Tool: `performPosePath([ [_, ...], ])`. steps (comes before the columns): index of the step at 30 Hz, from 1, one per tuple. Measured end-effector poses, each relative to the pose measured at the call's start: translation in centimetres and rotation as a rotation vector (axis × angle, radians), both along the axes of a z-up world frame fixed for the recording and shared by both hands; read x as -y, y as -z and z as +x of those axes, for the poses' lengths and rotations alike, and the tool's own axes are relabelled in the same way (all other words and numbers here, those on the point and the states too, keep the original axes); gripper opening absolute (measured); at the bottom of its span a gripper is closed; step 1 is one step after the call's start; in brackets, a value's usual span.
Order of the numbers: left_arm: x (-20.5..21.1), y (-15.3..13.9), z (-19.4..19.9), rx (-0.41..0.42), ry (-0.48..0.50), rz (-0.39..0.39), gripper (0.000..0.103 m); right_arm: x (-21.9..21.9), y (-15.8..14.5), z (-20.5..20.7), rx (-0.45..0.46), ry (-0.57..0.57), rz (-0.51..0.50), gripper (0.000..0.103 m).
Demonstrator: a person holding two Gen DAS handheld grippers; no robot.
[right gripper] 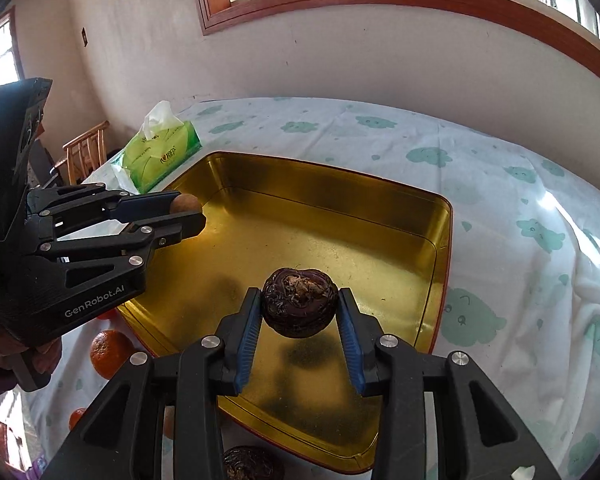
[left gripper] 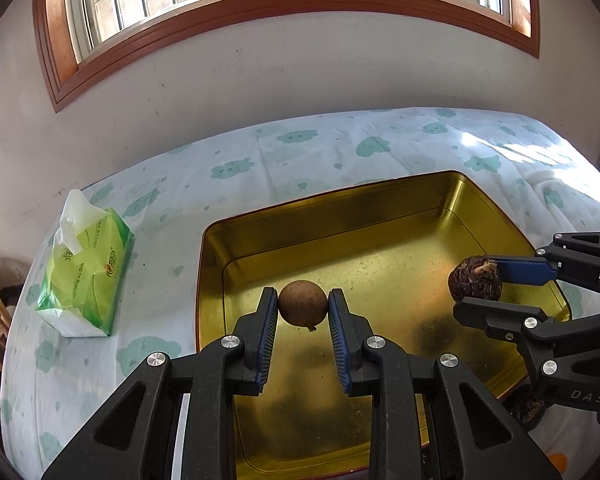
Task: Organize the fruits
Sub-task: 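Carry the longan and dark fruit into the red tin and release both, then grasp an orange with the left tool while the right tool grasps a tangerine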
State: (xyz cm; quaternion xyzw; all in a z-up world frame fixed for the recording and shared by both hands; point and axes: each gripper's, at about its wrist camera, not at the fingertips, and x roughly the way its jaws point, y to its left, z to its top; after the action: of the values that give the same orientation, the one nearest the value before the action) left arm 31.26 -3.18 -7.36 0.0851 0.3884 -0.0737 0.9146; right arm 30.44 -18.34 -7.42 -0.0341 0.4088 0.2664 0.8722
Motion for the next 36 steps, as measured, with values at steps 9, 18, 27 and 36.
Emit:
performPosePath([
  [9,0.2,-1.4,-2.0,0.097,0.013,0.041,0.075,2.2,-2.3,-2.2,0.045,0.033,0.095,0.041],
  [18,-4.0,-4.3,-11.4,0.197,-0.045,-0.158,0.088,4.9,-3.3,-15.1,0.086,-0.035,0.100,0.050],
  [27,-4.6,-0.3,-20.6,0.053,-0.013,-0.171,0.094,3.3,0.3,-18.0,0.051,-0.033,0.009,0.053],
  [36,-3.1,1.1,-21.7,0.025,0.064,-0.205,0.094,3.5,1.6,-18.3,0.024,-0.012,0.026,0.060],
])
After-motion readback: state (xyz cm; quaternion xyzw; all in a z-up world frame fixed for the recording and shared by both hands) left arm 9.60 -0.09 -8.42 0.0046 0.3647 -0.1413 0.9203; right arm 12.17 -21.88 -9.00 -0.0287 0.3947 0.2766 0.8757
